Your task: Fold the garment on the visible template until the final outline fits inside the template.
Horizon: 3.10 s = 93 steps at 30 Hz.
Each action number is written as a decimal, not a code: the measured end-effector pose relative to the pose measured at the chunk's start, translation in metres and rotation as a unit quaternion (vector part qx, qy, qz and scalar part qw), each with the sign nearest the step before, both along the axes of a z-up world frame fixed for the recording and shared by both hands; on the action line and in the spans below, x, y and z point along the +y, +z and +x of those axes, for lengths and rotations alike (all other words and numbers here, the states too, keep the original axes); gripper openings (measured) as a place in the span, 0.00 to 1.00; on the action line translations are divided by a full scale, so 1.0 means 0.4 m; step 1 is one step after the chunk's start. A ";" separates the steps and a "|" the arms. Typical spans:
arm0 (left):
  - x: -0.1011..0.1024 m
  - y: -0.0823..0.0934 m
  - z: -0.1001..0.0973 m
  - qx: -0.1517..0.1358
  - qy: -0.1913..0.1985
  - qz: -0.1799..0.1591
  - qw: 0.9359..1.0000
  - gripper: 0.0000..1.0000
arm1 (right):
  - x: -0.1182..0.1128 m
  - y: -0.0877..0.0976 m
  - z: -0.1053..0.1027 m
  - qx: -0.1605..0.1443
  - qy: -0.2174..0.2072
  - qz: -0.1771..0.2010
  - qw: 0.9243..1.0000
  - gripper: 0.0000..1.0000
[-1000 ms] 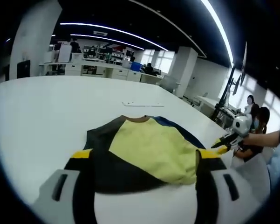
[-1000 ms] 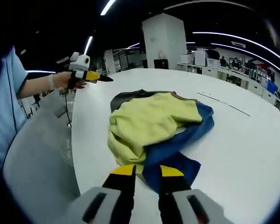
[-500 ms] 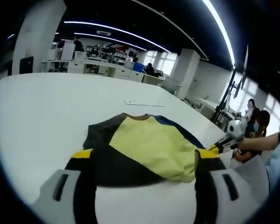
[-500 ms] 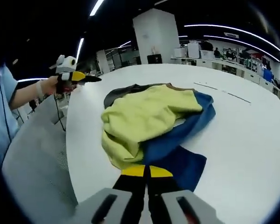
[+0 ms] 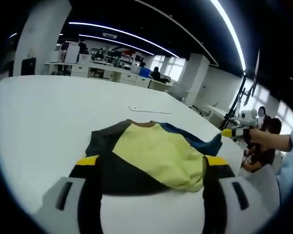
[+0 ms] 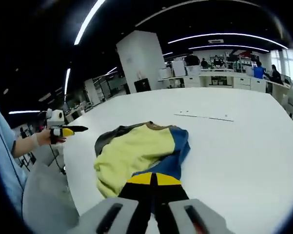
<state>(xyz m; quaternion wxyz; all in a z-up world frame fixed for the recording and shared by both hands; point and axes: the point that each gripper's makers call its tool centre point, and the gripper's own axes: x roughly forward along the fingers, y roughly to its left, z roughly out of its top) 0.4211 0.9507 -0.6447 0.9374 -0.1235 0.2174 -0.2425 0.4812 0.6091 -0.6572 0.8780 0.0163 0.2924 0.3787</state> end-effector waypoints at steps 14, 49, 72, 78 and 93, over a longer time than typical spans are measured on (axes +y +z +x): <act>0.010 -0.024 -0.002 0.013 0.008 -0.005 1.000 0.81 | -0.052 -0.132 0.101 0.063 -0.048 -0.039 0.996 0.00; 0.013 -0.032 -0.012 0.019 -0.002 0.004 1.000 0.84 | -0.016 -0.207 0.070 0.047 0.017 -0.088 0.995 0.47; 0.015 -0.045 -0.029 0.029 -0.001 -0.003 1.000 0.83 | -0.109 -0.249 0.066 0.048 -0.044 -0.127 0.990 0.42; 0.020 -0.052 -0.034 0.033 0.003 -0.005 0.999 0.83 | -0.106 -0.265 0.059 0.053 -0.043 -0.133 0.989 0.31; 0.013 -0.055 -0.034 0.036 0.006 -0.010 0.999 0.83 | -0.126 -0.268 0.071 0.058 -0.049 -0.129 0.989 0.03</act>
